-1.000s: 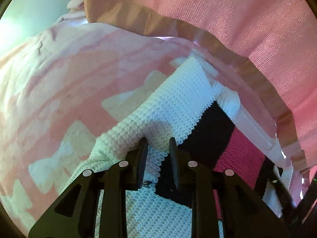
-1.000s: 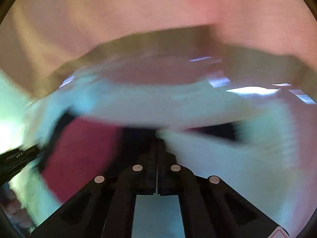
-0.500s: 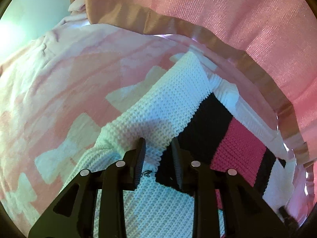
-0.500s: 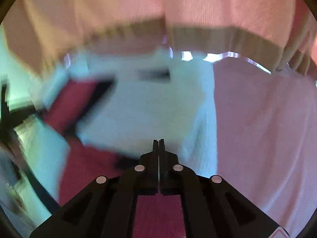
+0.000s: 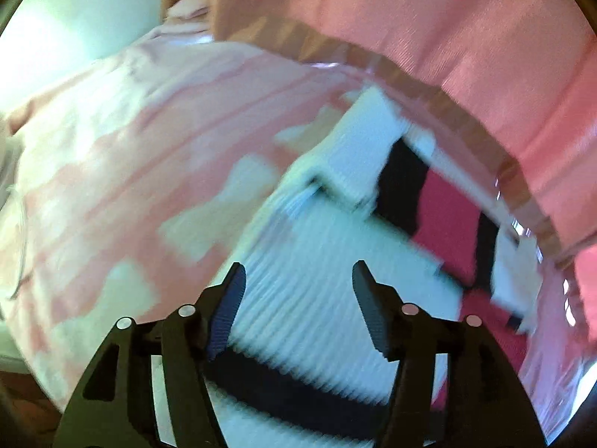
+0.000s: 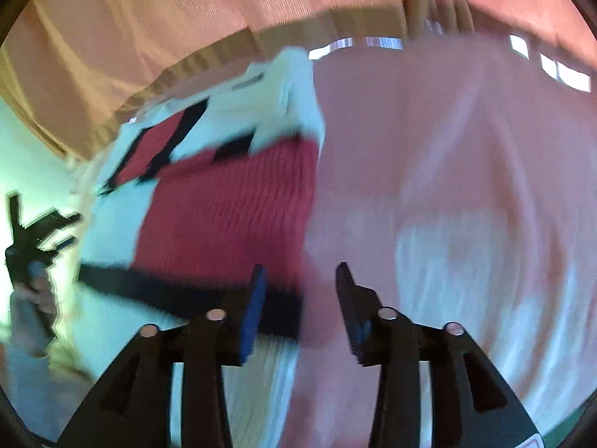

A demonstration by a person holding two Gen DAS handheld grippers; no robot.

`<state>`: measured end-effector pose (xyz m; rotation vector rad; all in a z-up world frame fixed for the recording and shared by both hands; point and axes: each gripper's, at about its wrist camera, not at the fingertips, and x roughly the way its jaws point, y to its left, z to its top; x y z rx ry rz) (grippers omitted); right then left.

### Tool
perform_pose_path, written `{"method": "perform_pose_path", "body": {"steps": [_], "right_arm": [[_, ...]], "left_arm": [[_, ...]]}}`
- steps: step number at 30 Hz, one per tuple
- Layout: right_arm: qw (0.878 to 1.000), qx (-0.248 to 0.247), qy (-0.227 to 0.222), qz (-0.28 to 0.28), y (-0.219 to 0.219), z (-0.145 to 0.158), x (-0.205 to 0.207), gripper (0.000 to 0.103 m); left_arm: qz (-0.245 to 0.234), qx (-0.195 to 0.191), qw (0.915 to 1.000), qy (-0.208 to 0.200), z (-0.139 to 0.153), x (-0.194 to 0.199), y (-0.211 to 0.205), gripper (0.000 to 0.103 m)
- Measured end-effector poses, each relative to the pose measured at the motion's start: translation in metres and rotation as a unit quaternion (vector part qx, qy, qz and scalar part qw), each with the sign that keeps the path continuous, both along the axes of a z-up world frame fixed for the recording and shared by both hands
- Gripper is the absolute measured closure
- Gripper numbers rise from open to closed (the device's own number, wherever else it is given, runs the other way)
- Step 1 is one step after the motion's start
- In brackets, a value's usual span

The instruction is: Fold small clothes

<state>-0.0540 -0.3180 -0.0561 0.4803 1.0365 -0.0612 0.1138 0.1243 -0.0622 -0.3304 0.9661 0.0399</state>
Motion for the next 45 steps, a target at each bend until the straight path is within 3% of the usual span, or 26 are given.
{"method": "perform_pose_path", "body": {"steps": [3, 8, 9, 12, 13, 14, 15, 16, 17, 22, 25, 29, 32, 36, 41, 43, 45], "right_arm": [[1.0, 0.006, 0.005, 0.014, 0.018, -0.007, -0.049, 0.048], [0.998, 0.036, 0.032, 0.05, 0.048, -0.028, -0.086, 0.045], [0.998, 0.037, 0.019, 0.049, 0.052, -0.027, -0.093, 0.045], [0.997, 0.042, 0.008, 0.059, 0.059, -0.027, -0.098, 0.046], [0.997, 0.042, 0.002, 0.06, 0.062, -0.029, -0.096, 0.05], [0.997, 0.038, -0.002, 0.06, 0.063, -0.029, -0.096, 0.078], [0.998, 0.034, 0.003, 0.059, 0.061, -0.033, -0.091, 0.095], [0.998, 0.044, 0.003, 0.054, 0.059, -0.035, -0.086, 0.096], [0.997, 0.065, -0.002, 0.041, 0.052, -0.035, -0.086, 0.097], [0.997, 0.026, -0.069, 0.005, 0.015, 0.022, -0.116, 0.097], [0.997, -0.015, -0.069, -0.006, -0.004, 0.049, -0.145, 0.097], [0.999, -0.03, -0.008, -0.01, -0.001, 0.029, -0.166, 0.097], [1.0, -0.017, 0.008, -0.007, 0.007, 0.016, -0.169, 0.097], [1.0, -0.014, 0.015, 0.002, 0.015, 0.019, -0.188, 0.097], [0.999, -0.019, 0.037, 0.029, 0.02, 0.035, -0.224, 0.097], [0.999, -0.012, 0.025, 0.031, 0.019, 0.051, -0.235, 0.097], [0.999, -0.009, -0.015, 0.033, 0.015, 0.085, -0.239, 0.097]], "left_arm": [[-0.005, -0.019, 0.9997, 0.016, -0.018, -0.043, 0.021, 0.038], [0.009, -0.048, 0.9978, 0.044, -0.042, -0.096, 0.044, 0.027], [0.008, -0.055, 0.9977, 0.038, -0.043, -0.103, 0.045, 0.025], [-0.013, -0.036, 0.9989, 0.029, -0.045, -0.117, 0.038, 0.023], [-0.019, -0.028, 0.999, 0.029, -0.044, -0.118, 0.035, 0.025], [-0.027, -0.014, 0.9991, 0.029, -0.044, -0.118, 0.03, 0.037], [-0.04, -0.005, 0.9989, 0.025, -0.043, -0.116, 0.026, 0.07], [-0.053, -0.013, 0.9981, 0.028, -0.044, -0.113, 0.024, 0.088], [-0.06, -0.036, 0.9968, 0.038, -0.046, -0.111, 0.025, 0.092], [-0.083, -0.069, 0.9941, -0.009, -0.007, -0.143, 0.015, 0.093], [-0.118, -0.07, 0.9905, -0.009, 0.006, -0.174, -0.001, 0.098], [-0.132, -0.049, 0.9898, 0.023, -0.015, -0.202, -0.018, 0.098], [-0.125, -0.046, 0.9898, 0.05, -0.035, -0.219, -0.016, 0.099], [-0.135, -0.049, 0.9883, 0.052, -0.03, -0.241, -0.006, 0.099], [-0.177, -0.072, 0.9802, 0.053, -0.004, -0.276, -0.003, 0.1], [-0.192, -0.1, 0.9755, 0.039, 0.021, -0.29, 0.0, 0.1], [-0.202, -0.113, 0.9729, 0.008, 0.054, -0.293, 0.002, 0.1]]}}
